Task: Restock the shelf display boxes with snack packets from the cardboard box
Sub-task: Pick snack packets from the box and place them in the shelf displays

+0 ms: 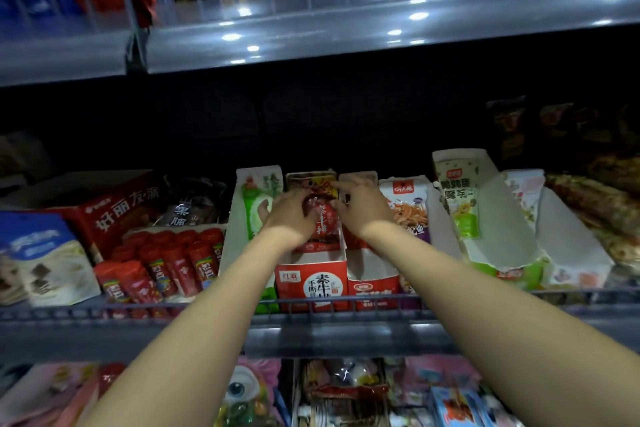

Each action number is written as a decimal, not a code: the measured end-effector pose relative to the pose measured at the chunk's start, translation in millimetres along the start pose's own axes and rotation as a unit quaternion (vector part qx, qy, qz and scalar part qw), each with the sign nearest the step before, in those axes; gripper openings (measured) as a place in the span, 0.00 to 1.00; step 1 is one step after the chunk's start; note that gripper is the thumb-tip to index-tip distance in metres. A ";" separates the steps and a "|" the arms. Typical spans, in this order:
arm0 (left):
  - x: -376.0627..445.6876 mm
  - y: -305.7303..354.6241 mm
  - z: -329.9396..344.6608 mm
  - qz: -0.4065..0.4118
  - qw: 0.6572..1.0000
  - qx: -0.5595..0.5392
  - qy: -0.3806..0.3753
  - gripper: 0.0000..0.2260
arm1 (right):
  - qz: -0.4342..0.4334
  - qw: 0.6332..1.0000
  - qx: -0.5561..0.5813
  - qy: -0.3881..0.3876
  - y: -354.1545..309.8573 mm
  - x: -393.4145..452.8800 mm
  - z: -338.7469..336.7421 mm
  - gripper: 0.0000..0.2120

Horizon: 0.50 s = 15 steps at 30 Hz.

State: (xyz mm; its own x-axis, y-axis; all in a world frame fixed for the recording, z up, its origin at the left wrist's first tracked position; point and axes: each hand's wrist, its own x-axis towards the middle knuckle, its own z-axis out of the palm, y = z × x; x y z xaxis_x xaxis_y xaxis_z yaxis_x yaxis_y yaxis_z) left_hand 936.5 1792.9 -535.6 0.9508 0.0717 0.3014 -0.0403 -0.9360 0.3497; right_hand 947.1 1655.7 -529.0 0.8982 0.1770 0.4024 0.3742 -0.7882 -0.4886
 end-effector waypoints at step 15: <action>-80.0 28.4 -16.7 0.022 0.993 -0.094 0.062 0.16 | -0.003 0.994 0.105 0.010 14.9 -96.6 -29.6 0.19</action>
State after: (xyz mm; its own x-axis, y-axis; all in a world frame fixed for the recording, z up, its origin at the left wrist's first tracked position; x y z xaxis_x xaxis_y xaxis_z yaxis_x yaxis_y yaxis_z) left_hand 854.1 1766.3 -534.9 0.9024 0.0849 0.4225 -0.1489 -0.8586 0.4906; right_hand 859.1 1609.4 -552.2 0.8918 0.1673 0.4204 0.4211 -0.6469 -0.6358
